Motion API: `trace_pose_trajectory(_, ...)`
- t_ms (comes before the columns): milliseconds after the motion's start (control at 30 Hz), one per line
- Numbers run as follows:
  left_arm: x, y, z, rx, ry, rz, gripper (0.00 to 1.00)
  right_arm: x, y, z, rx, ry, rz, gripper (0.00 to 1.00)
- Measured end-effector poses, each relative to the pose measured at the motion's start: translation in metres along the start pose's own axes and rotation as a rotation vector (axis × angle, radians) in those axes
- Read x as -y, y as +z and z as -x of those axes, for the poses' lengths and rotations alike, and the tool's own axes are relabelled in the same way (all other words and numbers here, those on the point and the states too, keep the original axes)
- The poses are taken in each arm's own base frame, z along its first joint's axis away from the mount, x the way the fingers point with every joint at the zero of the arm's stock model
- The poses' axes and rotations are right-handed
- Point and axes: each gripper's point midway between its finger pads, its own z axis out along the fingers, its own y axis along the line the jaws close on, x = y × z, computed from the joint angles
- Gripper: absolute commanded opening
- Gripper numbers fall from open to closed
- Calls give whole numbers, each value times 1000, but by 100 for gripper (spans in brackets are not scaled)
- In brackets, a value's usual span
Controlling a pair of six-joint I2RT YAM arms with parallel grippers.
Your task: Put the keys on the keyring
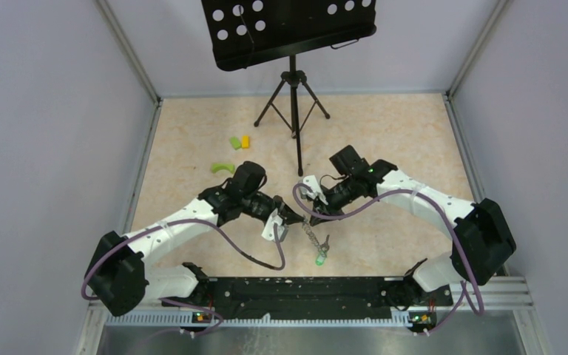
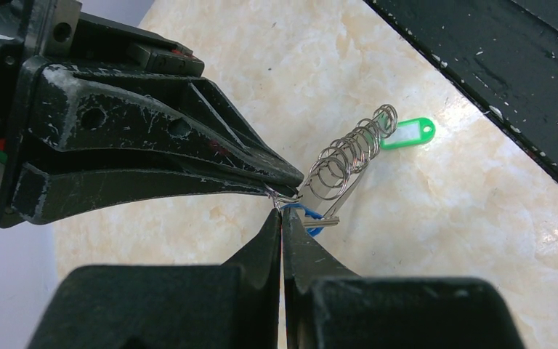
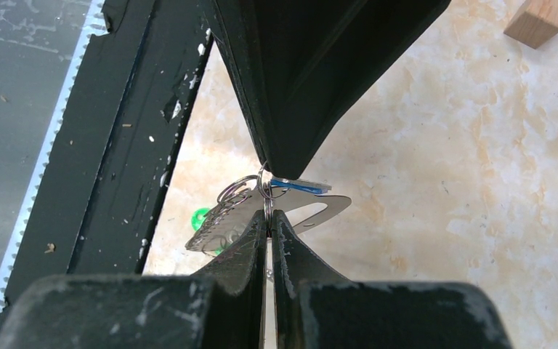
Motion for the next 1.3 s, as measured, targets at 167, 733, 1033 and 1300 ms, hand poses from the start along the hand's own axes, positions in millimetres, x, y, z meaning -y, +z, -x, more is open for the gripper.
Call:
trace_pose_trajectory(167,2,0,2,18,-9,-7,0,0,0,-1,-2,-13,3,0)
trace_pose_trajectory(733,5,-2,3,14,23,-32,0,-7,1,-2,-28,-88,23,0)
trace_pose_trajectory(1033,-5,-8,-1,-25,24,-5,0,-15,-9,-9,-74,-95,-4,0)
trace_pose_trajectory(1300,-13,-12,0,-23,17,14,0,-17,-13,-10,-82,-86,-29,0)
